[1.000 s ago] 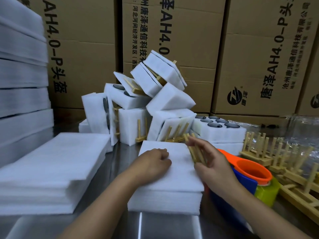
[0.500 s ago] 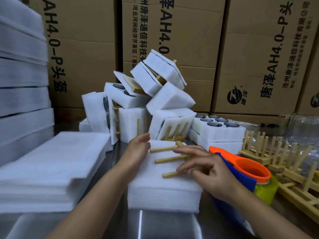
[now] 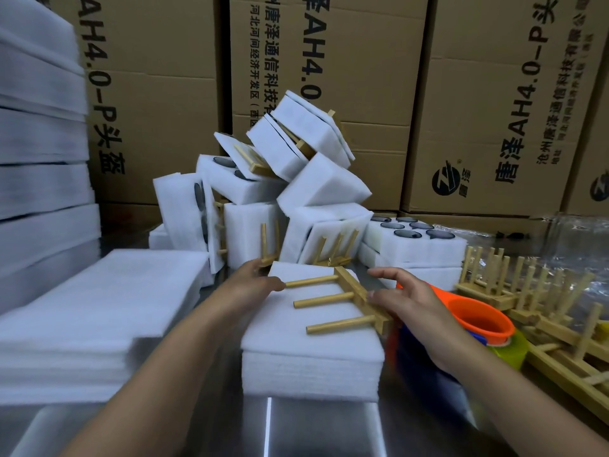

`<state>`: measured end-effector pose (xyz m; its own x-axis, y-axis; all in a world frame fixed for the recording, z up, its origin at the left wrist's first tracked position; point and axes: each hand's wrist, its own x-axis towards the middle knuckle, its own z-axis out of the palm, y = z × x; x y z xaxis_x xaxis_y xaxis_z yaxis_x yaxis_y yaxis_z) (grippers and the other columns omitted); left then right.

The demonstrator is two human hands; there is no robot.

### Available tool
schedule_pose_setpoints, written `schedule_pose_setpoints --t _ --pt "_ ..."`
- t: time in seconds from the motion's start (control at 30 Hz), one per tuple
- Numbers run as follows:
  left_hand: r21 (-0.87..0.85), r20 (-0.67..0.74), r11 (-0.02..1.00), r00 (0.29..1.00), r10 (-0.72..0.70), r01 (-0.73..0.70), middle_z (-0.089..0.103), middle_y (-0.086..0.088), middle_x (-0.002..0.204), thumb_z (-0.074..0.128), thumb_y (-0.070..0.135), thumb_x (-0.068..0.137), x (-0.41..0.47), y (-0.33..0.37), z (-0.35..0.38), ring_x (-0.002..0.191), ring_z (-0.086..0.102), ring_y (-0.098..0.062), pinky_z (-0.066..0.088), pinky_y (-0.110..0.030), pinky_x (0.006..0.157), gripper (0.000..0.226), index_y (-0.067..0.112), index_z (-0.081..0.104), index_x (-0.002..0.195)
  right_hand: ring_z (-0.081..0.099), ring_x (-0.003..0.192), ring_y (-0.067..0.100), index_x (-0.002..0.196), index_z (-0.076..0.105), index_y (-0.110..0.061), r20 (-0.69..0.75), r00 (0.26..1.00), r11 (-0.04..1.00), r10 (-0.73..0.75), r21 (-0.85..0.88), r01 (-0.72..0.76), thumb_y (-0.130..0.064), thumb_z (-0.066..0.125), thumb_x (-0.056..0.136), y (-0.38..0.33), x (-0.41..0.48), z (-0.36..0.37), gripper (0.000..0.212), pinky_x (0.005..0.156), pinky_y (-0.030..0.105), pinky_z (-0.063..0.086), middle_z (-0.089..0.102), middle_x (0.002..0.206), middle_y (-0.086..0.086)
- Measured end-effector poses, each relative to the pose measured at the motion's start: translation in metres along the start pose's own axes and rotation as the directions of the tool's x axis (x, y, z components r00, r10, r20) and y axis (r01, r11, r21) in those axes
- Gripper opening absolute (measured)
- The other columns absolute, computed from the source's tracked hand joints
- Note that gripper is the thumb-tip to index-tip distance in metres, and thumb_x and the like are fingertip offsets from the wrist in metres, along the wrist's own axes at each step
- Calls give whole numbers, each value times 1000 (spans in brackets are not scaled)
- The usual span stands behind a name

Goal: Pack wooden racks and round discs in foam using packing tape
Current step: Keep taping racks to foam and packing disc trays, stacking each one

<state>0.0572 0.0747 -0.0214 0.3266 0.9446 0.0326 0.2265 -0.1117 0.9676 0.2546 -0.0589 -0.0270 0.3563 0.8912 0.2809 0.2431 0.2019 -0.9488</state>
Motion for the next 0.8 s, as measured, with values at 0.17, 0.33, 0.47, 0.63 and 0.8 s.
schedule_pose_setpoints --t 0.17,0.33,0.47,0.63,0.8 --pt "-16 44 984 983 -179 180 68 -4 78 56 20 91 -7 -7 2 67 65 -17 49 -22 55 9 17 64 86 47 64 23 112 65 -21 8 999 999 -34 22 34 -9 67 83 1 2 -1 31 62 42 30 54 61 11" --pt "-77 43 973 976 -215 217 69 -16 95 53 18 91 -10 -8 7 85 65 -30 53 -37 78 17 7 64 98 34 56 21 110 67 -21 35 999 999 -32 -8 32 -12 69 83 2 2 -4 28 49 28 25 43 58 10" --pt "-82 26 978 981 -192 194 67 -13 92 50 16 93 -13 -7 12 83 64 -28 51 -33 72 14 10 62 96 31 50 17 107 67 -27 33 999 996 -30 -85 33 -9 66 83 3 2 -3 30 46 25 24 42 56 9" --pt "-93 7 981 985 -173 173 62 -9 77 50 11 92 -19 -1 15 65 57 -21 44 -25 56 14 13 59 80 49 52 11 105 68 -21 43 998 998 -48 -43 49 -4 66 85 3 0 1 27 56 19 39 56 53 3" --pt "-124 5 979 987 -161 160 61 -9 74 49 6 91 -23 1 18 66 57 -22 46 -28 65 18 11 59 77 50 66 11 107 69 -17 2 999 999 -33 -38 33 -9 67 84 5 0 7 24 64 20 41 50 69 8"
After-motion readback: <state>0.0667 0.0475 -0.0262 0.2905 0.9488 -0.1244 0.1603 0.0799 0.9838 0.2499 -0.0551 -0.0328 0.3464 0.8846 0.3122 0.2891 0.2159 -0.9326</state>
